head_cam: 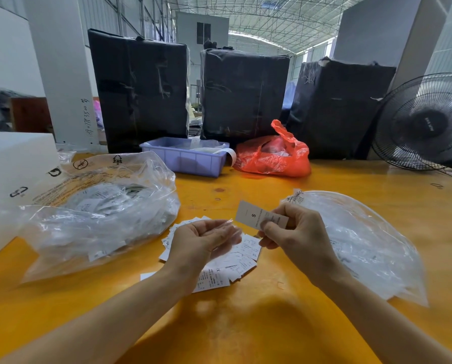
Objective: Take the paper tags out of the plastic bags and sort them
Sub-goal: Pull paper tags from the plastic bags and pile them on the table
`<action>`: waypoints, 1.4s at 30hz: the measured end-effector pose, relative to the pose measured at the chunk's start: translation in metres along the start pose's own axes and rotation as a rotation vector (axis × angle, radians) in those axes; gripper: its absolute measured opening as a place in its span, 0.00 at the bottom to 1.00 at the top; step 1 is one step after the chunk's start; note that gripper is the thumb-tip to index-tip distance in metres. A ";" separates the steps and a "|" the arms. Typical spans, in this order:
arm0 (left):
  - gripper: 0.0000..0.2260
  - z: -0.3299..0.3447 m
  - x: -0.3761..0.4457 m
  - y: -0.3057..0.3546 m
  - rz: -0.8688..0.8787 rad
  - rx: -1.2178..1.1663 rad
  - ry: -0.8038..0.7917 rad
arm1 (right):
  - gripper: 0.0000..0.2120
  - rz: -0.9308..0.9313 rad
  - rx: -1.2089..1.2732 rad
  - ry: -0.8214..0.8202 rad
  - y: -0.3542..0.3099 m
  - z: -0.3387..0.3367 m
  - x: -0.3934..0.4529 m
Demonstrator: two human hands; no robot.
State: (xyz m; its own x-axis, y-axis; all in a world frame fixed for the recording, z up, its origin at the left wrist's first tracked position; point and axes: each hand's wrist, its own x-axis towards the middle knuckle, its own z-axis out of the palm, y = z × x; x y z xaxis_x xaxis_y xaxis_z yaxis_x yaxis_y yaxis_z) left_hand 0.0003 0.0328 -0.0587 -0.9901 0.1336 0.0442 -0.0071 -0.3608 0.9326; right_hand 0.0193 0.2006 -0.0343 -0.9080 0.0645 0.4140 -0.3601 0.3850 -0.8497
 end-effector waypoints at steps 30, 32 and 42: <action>0.14 0.002 -0.002 -0.002 0.012 0.200 -0.022 | 0.04 0.144 -0.050 -0.328 0.001 -0.006 0.002; 0.13 0.001 -0.002 -0.003 0.012 0.208 0.003 | 0.04 0.148 -0.073 -0.352 0.003 -0.006 0.002; 0.07 0.002 -0.002 -0.002 -0.036 0.124 0.010 | 0.08 0.127 0.029 -0.292 0.005 -0.005 0.002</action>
State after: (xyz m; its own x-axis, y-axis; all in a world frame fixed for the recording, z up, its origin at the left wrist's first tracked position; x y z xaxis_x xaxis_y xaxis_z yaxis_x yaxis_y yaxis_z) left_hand 0.0028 0.0349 -0.0600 -0.9908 0.1352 0.0075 -0.0253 -0.2390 0.9707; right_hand 0.0165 0.2074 -0.0358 -0.9677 -0.1581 0.1963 -0.2419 0.3638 -0.8995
